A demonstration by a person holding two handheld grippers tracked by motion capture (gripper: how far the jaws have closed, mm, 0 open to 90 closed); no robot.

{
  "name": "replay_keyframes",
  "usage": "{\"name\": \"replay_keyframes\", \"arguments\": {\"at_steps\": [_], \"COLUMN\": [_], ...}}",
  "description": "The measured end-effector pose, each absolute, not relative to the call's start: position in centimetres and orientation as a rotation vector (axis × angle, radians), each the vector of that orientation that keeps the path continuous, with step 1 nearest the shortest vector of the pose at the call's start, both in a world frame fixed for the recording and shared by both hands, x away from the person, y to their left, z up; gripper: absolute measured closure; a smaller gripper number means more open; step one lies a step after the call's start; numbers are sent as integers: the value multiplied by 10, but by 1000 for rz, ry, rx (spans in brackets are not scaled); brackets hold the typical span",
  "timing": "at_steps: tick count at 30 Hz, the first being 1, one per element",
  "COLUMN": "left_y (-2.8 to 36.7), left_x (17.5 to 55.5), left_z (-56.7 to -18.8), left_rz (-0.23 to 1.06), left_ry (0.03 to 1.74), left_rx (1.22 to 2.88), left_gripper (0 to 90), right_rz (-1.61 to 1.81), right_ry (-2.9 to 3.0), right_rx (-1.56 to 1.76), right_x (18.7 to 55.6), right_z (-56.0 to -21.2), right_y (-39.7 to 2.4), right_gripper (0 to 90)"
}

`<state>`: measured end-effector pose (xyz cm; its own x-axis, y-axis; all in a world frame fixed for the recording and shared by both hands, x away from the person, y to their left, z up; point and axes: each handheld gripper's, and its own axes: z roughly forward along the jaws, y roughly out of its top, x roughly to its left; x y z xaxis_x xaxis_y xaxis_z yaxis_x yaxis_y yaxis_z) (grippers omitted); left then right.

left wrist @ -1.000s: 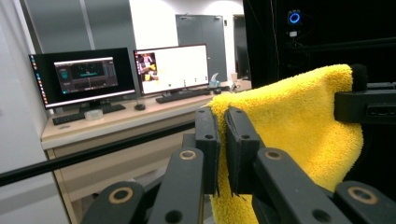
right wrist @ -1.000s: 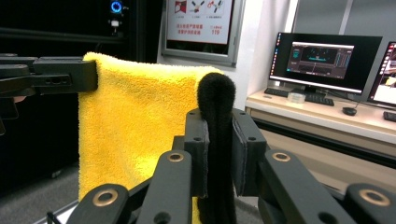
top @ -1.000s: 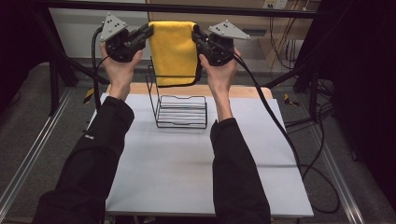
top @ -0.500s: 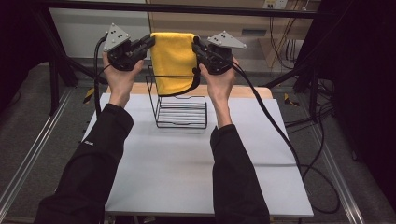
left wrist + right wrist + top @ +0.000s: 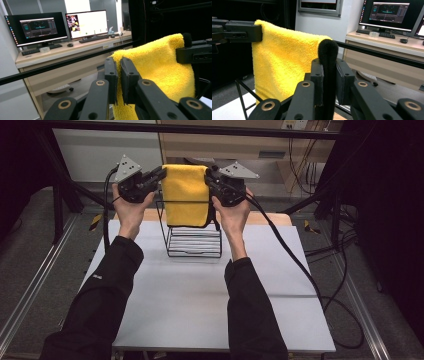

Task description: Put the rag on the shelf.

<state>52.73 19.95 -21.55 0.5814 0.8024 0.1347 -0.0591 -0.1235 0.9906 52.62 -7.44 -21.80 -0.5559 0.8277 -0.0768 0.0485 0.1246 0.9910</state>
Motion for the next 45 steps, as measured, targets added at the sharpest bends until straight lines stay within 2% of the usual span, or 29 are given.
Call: {"name": "replay_keyframes", "arguments": {"at_steps": [15,45], "left_y": [201,206], "left_x": [506,465], "left_z": [-206,-218], "left_rz": [812,753], "left_ry": [591,575], "left_rx": [1495,1614], "left_gripper": [842,830], "right_rz": [1545,1472], "right_ry": [1704,1803], "right_rx": [807,724], "right_x": [508,469], "right_z": [-211,-222], "right_y": [-81,-84], "right_gripper": [785,778]}}
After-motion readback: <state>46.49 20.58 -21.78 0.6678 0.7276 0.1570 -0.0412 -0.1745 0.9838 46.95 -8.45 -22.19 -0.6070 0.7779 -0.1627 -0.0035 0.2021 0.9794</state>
